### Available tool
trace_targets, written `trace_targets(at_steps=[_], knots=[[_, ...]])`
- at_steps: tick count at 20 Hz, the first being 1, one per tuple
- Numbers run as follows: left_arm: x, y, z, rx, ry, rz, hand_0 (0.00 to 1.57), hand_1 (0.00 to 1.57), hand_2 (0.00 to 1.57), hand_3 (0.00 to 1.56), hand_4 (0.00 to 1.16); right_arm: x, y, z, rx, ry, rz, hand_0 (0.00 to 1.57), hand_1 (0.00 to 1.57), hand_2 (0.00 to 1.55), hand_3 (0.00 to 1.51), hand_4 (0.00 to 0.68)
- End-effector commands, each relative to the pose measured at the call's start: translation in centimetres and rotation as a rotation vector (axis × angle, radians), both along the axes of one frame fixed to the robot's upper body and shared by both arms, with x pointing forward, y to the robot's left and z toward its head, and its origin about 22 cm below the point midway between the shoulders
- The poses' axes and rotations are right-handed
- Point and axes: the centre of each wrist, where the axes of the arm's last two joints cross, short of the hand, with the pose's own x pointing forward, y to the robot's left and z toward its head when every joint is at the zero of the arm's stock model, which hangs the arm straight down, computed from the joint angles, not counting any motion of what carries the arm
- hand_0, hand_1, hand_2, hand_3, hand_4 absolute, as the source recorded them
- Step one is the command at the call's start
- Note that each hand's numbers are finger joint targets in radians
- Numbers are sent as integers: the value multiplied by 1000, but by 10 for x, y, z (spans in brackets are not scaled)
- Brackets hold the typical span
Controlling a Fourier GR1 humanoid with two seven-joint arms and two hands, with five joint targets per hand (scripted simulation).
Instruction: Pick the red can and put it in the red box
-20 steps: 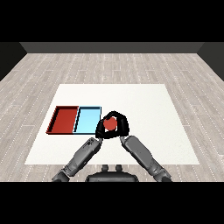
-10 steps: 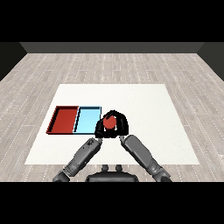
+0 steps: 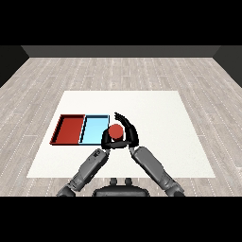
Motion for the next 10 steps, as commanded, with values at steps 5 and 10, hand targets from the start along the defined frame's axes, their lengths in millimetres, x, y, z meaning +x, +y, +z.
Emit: trace_targets(at_steps=[5,10], knots=[[1,0,17,-4,-27,42,1571,1571,1571,1494,1134,-7,-12,0,17,16,-30,0,0,0,0,0],[4,-4,4,26,-30,40,1571,1571,1571,1476,1132,-9,-21,2,3,44,-31,0,0,0,0,0]])
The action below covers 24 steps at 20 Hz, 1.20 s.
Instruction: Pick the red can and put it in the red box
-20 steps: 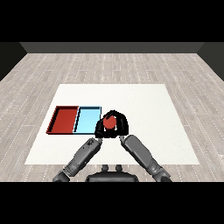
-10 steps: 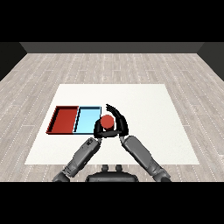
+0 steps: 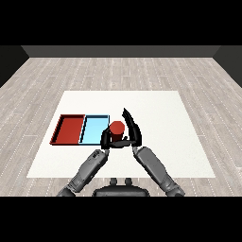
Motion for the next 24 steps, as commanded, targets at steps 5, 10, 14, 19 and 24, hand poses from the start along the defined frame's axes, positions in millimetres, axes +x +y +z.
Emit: trace_targets(at_steps=[5,10,14,19,24], knots=[[14,5,8,2,-4,48,1571,1571,1568,1453,1132,2,-34,0,62,-8,-1,0,0,0,0,0],[20,43,31,18,-44,75,1571,1571,1562,1468,1128,-22,-53,24,86,-34,-42,0,0,0,0,0],[25,58,29,29,-44,125,1571,1571,1571,1484,1135,-36,-105,21,132,-40,-37,0,0,0,0,0],[41,99,37,111,-34,212,1571,1571,1571,1482,1127,-58,-144,17,88,-43,-111,0,0,0,0,0],[36,166,49,230,1,332,1571,1571,1571,1491,1112,-53,-159,0,54,27,-189,0,0,0,0,0]])
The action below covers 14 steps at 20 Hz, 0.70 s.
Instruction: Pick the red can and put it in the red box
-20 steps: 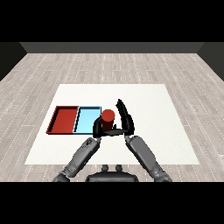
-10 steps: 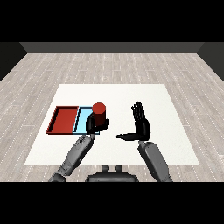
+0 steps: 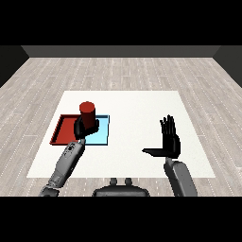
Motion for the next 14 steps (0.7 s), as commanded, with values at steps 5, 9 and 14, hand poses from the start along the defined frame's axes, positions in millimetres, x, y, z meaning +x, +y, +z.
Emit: trace_targets(at_steps=[5,9,14], knots=[[13,122,6,258,178,216,1571,1571,1536,1468,1122,-8,-24,-26,32,57,-39,0,0,0,0,0],[11,154,-23,301,375,285,1571,1571,1562,1505,1081,-2,-19,-45,2,90,-44,0,0,0,0,0],[15,178,-57,391,607,369,1571,1571,1524,1430,1022,13,-25,-48,6,88,-74,0,0,0,0,0]])
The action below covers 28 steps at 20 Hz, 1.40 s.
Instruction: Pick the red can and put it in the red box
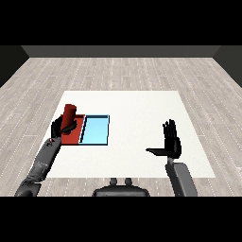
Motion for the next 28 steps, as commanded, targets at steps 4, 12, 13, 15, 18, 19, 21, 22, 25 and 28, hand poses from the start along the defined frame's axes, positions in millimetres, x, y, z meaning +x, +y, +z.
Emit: trace_targets(at_steps=[4,12,13,15,18,19,21,22,25,28], knots=[[-8,49,-29,122,324,166,940,940,849,673,891,18,-4,-8,4,-3,-13,0,0,0,0,0],[-30,48,-67,81,470,86,879,879,925,776,517,42,-6,-12,-23,-8,-23,0,0,0,0,0],[-18,31,-68,59,519,34,258,258,572,499,642,37,5,-11,-7,-15,-26,0,0,0,0,0],[-19,51,-57,149,625,30,0,0,0,0,197,34,9,-20,13,-16,-19,0,0,0,0,0],[-13,55,-48,124,587,113,0,0,0,0,0,38,1,-31,12,-17,0,0,0,0,0,0],[-15,45,-57,81,485,115,0,0,0,0,0,31,6,-29,5,-24,-1,0,0,0,0,0],[-6,50,-42,-60,284,104,0,0,0,0,0,28,3,-24,29,-25,5,0,0,0,0,0],[3,33,-42,-130,171,97,0,0,0,0,0,27,1,-26,22,-14,19,0,0,0,0,0],[22,28,-15,-294,-134,-54,1022,1022,959,0,0,30,4,-24,26,-39,23,0,0,0,0,0],[33,3,-10,-473,-414,-189,0,0,0,0,0,28,8,-24,3,-33,48,0,0,0,0,0]])
